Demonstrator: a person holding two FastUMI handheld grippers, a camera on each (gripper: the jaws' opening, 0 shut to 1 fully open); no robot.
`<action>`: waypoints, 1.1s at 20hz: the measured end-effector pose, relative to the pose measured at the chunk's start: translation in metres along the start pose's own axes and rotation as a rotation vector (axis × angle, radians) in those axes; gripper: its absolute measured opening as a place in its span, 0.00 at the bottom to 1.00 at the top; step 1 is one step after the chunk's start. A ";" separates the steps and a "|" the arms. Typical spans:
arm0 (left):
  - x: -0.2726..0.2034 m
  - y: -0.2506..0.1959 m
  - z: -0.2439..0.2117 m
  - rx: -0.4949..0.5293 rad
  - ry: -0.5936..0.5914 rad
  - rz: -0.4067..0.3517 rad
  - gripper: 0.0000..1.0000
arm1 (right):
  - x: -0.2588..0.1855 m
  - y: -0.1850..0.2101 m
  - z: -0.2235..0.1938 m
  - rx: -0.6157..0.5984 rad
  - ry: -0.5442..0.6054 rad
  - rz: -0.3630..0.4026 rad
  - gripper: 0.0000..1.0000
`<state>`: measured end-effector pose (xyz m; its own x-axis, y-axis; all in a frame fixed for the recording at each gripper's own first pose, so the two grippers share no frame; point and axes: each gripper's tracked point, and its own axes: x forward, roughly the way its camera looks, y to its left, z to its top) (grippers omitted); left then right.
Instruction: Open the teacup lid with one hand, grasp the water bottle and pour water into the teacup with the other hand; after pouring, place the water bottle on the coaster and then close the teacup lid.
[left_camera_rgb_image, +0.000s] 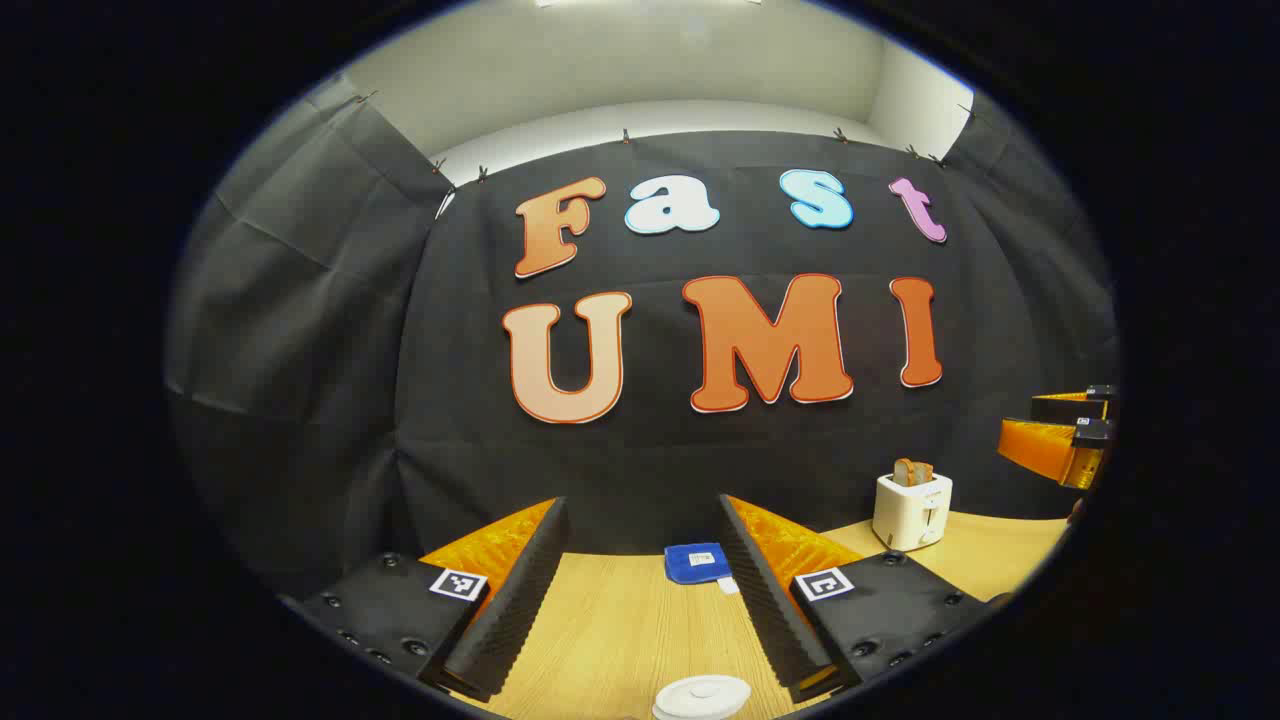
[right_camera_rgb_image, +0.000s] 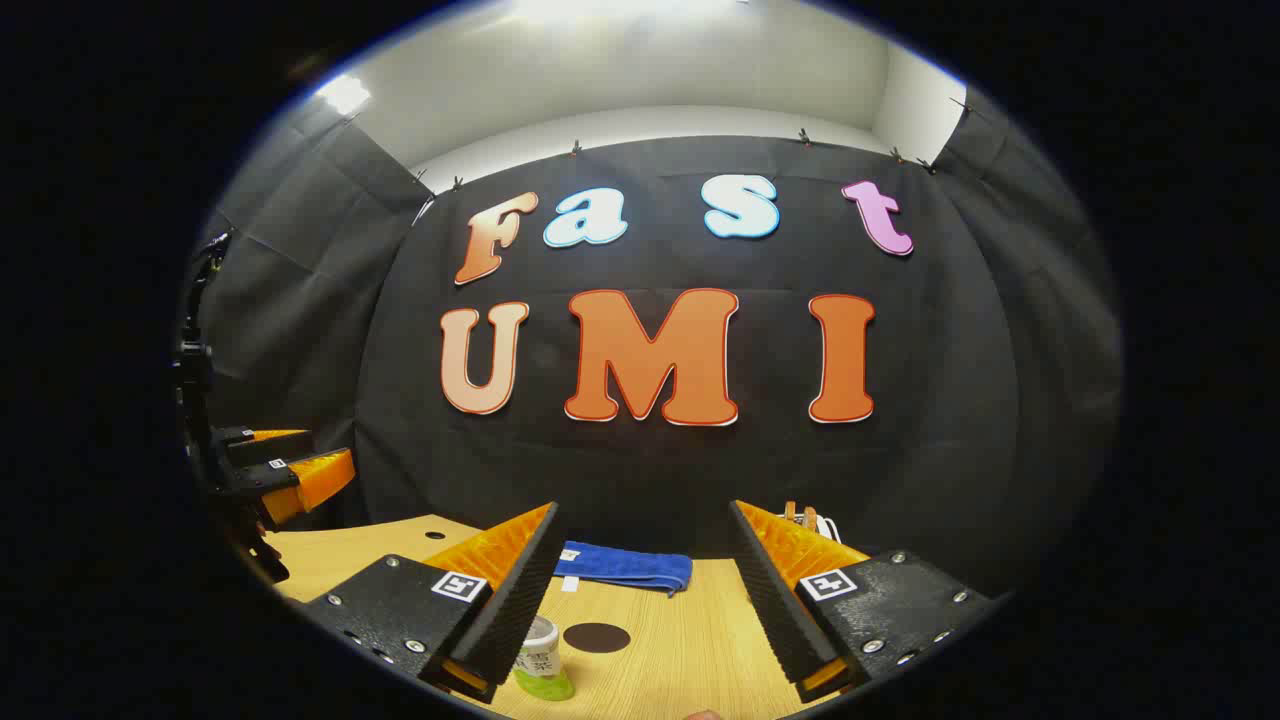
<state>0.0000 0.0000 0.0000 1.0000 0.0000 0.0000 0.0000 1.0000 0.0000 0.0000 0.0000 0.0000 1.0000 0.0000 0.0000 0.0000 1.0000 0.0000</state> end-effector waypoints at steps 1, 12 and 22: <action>0.001 0.001 0.001 0.001 -0.002 -0.001 0.96 | 0.001 -0.001 0.000 -0.001 -0.002 -0.004 0.98; 0.010 0.015 -0.016 -0.032 0.041 0.012 0.96 | 0.007 0.009 -0.012 -0.026 0.025 0.026 0.98; 0.006 0.000 -0.060 -0.086 0.109 -0.052 0.96 | 0.005 0.025 -0.048 -0.024 0.086 0.086 0.98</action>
<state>0.0059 0.0000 -0.0596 0.9927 -0.0567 -0.1064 0.0473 0.9949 -0.0887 0.0048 0.0247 -0.0478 0.9927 0.0844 -0.0866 -0.0864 0.9961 -0.0199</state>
